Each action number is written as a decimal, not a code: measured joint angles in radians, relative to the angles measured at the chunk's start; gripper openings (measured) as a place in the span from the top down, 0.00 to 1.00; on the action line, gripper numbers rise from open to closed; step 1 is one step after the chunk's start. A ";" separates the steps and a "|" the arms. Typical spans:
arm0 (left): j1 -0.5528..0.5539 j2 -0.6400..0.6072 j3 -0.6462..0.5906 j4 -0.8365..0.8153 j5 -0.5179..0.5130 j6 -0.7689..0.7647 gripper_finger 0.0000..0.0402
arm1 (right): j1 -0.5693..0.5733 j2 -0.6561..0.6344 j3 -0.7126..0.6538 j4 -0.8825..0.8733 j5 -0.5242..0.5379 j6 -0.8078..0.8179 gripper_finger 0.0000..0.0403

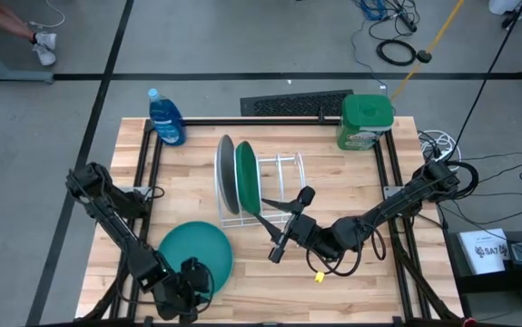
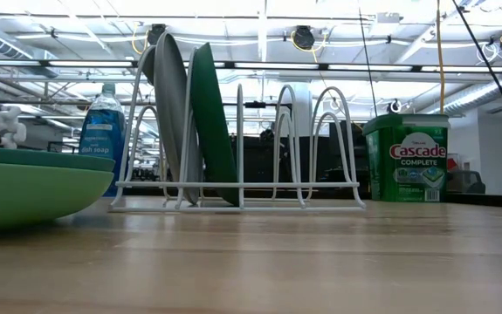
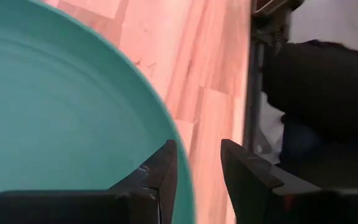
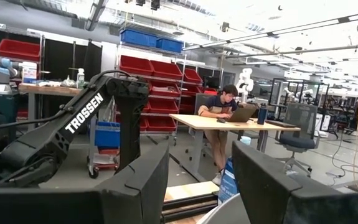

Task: Sort dishes
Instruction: Put the blue plate into the dish rack

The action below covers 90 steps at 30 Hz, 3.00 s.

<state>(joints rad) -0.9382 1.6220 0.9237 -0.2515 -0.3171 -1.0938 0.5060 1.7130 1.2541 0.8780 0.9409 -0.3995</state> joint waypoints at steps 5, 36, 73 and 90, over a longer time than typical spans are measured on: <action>0.000 0.001 0.000 -0.023 0.016 -0.008 0.69 | 0.000 0.000 0.000 0.000 0.000 0.002 0.58; 0.011 0.103 0.027 -0.001 0.130 0.010 0.87 | 0.000 0.000 0.000 -0.001 0.000 0.002 0.58; 0.028 0.113 0.159 -0.227 0.136 0.105 0.79 | 0.000 0.000 0.000 -0.016 0.000 -0.001 0.58; 0.028 0.117 0.159 -0.200 0.183 0.114 0.77 | 0.000 0.000 0.000 -0.017 0.000 0.005 0.58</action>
<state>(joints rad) -0.9100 1.7387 1.0828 -0.4520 -0.1337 -0.9802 0.5060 1.7130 1.2541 0.8608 0.9413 -0.3943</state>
